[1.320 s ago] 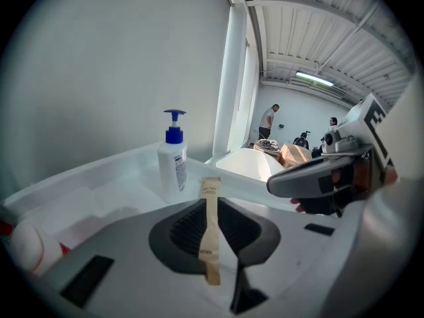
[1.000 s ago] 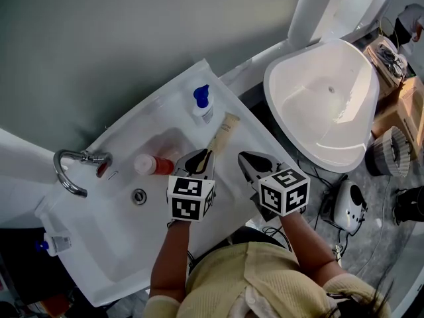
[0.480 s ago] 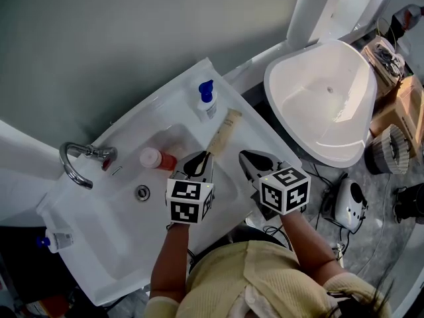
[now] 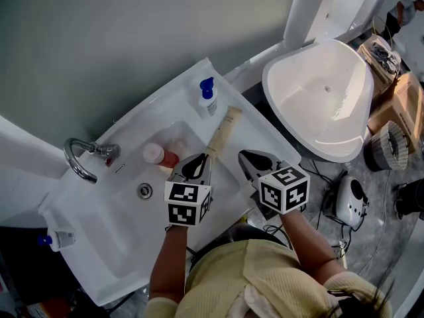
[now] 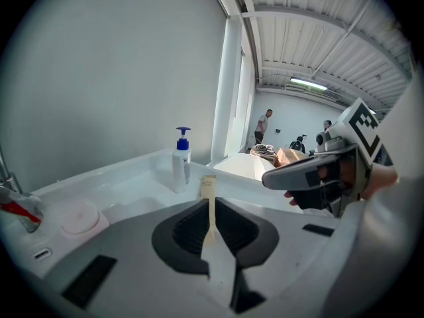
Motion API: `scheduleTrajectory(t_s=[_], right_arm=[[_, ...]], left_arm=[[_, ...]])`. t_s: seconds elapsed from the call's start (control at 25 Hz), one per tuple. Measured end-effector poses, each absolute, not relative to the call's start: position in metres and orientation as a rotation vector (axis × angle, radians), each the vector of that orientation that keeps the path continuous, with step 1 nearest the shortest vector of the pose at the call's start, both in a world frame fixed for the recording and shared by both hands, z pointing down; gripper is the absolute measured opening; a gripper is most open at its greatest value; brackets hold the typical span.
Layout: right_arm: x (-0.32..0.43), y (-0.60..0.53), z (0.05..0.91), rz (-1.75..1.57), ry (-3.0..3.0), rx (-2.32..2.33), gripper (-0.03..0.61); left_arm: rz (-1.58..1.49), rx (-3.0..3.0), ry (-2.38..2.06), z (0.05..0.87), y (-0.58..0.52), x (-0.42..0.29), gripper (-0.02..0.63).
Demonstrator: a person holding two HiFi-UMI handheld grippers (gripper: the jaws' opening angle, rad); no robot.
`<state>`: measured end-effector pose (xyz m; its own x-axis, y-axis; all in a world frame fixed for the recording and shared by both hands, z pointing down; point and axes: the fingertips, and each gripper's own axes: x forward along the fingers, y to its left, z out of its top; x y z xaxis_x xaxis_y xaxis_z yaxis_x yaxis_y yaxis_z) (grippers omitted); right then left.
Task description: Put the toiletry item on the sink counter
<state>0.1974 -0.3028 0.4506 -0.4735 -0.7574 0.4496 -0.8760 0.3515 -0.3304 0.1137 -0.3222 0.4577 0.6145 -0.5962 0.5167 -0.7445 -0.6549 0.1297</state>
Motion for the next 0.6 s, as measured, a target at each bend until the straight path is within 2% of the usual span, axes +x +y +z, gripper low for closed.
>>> scheduleTrajectory(t_s=[0.6], right_arm=[[0.183, -0.281, 0.446, 0.771, -2.396, 1.476, 0.025]], left_arm=[[0.588, 2.489, -1.111, 0.452, -0.297, 0.087, 0.054]])
